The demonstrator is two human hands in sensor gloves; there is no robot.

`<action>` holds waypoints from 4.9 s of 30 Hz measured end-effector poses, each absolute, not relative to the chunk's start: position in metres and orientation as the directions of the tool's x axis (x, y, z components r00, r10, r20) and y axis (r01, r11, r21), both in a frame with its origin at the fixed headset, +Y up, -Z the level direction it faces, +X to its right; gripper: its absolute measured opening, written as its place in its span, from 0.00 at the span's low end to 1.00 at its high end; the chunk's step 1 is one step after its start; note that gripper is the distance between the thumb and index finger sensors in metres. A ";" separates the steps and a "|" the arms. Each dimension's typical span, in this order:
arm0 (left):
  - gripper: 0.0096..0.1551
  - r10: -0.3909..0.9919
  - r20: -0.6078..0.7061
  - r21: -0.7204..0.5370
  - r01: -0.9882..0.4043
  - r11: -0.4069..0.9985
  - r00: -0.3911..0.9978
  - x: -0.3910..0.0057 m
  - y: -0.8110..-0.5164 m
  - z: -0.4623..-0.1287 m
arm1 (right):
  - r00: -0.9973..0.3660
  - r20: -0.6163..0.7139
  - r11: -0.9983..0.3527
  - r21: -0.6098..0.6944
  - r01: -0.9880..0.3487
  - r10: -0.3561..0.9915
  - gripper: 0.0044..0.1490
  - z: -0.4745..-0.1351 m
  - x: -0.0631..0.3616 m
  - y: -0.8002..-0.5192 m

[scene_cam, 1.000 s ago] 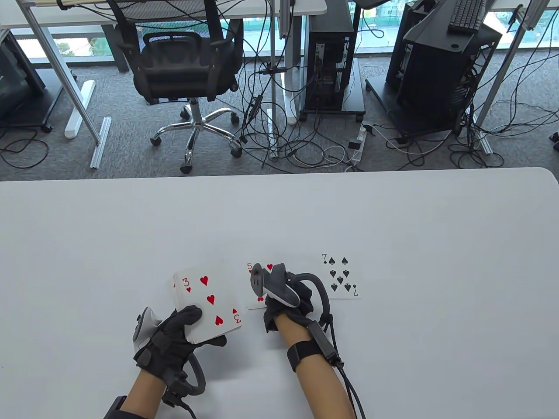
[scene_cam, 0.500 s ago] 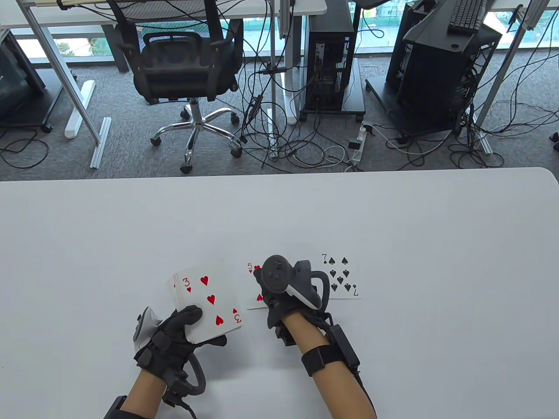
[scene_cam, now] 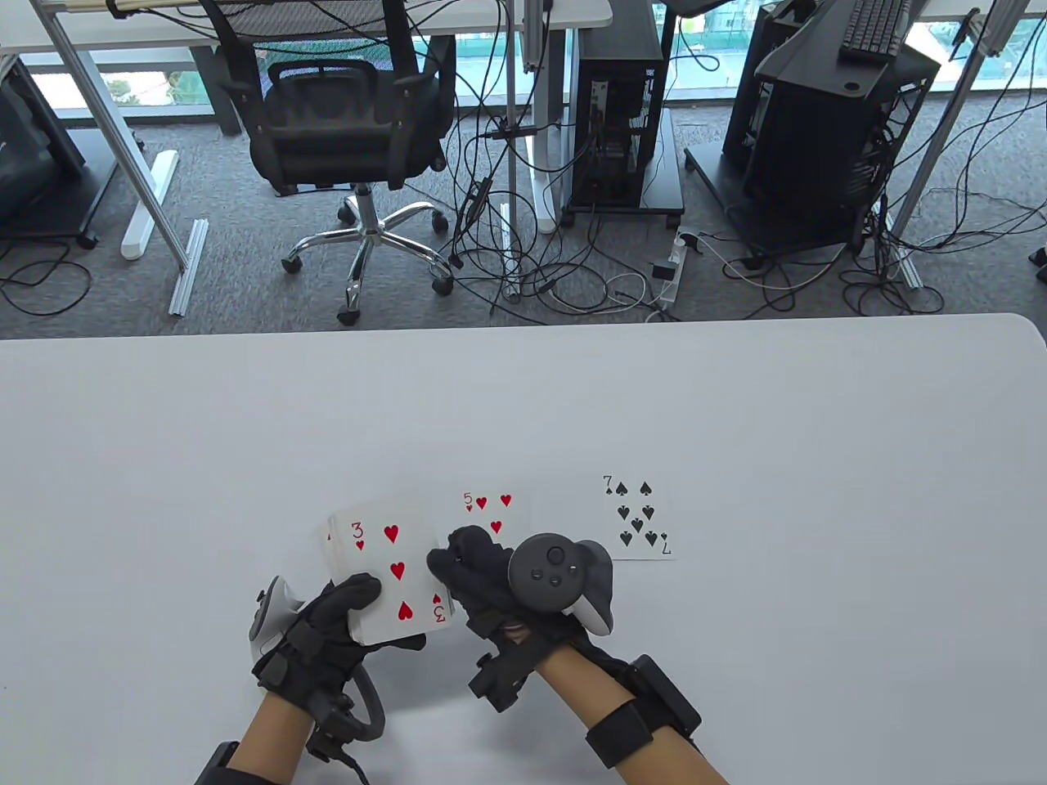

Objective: Playing card suit sorting

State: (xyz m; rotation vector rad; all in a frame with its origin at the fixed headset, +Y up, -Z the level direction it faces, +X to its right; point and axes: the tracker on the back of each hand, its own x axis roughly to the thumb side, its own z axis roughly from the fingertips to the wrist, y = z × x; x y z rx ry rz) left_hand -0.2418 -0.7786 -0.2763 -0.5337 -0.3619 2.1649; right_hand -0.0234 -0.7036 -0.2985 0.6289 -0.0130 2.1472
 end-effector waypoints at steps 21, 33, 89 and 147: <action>0.36 0.796 -0.241 -0.419 -0.680 -0.602 -0.556 -0.241 -0.780 -0.277 | -0.430 0.243 -0.481 0.216 -0.850 0.869 0.27 -0.337 0.010 -0.715; 0.36 0.777 -0.237 -0.410 -0.665 -0.624 -0.583 -0.242 -0.778 -0.276 | -0.456 -0.038 -0.451 0.098 -0.887 0.889 0.26 -0.376 0.038 -0.756; 0.36 0.799 -0.272 -0.419 -0.681 -0.600 -0.537 -0.240 -0.783 -0.276 | -0.569 0.455 -0.679 0.114 -0.725 0.685 0.39 -0.314 -0.029 -0.707; 0.36 0.788 -0.299 -0.424 -0.665 -0.615 -0.538 -0.237 -0.788 -0.274 | -0.771 0.379 -0.858 0.180 -0.482 0.512 0.43 -0.269 0.013 -0.714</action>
